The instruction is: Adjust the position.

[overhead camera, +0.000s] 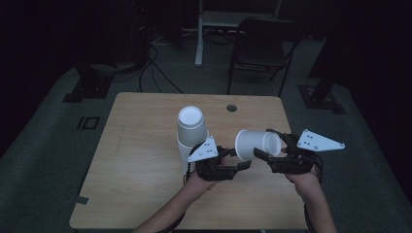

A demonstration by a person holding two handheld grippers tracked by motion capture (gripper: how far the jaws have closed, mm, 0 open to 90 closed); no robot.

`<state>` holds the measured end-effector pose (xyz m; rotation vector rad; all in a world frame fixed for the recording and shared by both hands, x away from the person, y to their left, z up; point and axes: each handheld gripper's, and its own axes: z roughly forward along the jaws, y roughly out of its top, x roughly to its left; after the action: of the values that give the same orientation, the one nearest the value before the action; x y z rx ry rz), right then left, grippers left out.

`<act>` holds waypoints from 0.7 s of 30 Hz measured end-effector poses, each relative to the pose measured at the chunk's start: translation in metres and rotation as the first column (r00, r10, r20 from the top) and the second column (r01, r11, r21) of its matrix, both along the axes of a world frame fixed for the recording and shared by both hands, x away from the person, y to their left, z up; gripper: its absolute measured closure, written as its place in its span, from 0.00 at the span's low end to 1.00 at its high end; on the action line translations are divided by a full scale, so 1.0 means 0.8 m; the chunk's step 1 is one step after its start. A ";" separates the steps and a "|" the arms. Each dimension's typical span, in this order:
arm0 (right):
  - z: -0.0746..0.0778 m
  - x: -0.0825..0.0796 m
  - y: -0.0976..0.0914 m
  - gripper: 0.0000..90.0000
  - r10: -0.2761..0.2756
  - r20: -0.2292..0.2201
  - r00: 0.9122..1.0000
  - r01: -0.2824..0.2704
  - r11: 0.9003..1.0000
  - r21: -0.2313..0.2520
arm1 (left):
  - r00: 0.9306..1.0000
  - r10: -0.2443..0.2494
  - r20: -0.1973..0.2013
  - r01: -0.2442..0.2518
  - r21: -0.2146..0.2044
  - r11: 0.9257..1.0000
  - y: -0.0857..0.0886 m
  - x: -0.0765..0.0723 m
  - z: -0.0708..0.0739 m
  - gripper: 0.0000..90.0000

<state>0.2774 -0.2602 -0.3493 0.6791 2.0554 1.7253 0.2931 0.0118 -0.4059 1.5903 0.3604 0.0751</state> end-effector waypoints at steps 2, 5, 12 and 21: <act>0.000 -0.002 0.000 0.23 0.006 -0.002 1.000 -0.006 1.000 -0.008 | 1.000 -0.002 -0.009 0.002 -0.018 1.000 0.004 0.001 0.003 0.72; -0.001 -0.004 -0.001 0.23 0.013 -0.005 1.000 -0.013 1.000 -0.014 | 0.999 -0.030 -0.015 0.029 -0.041 0.999 0.009 0.003 0.007 0.76; -0.006 -0.005 -0.007 0.23 0.073 -0.036 0.997 -0.072 0.997 0.037 | 0.991 -0.131 -0.028 0.128 -0.083 0.988 0.015 0.004 0.010 0.86; -0.003 -0.001 -0.008 0.14 0.132 -0.078 0.988 -0.130 0.991 0.030 | 0.979 -0.204 0.006 0.204 -0.042 0.978 0.009 -0.007 0.014 0.97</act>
<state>0.2767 -0.2664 -0.3518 0.6427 2.1803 1.8259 0.2877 0.0191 -0.3950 1.5767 0.1941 -0.0885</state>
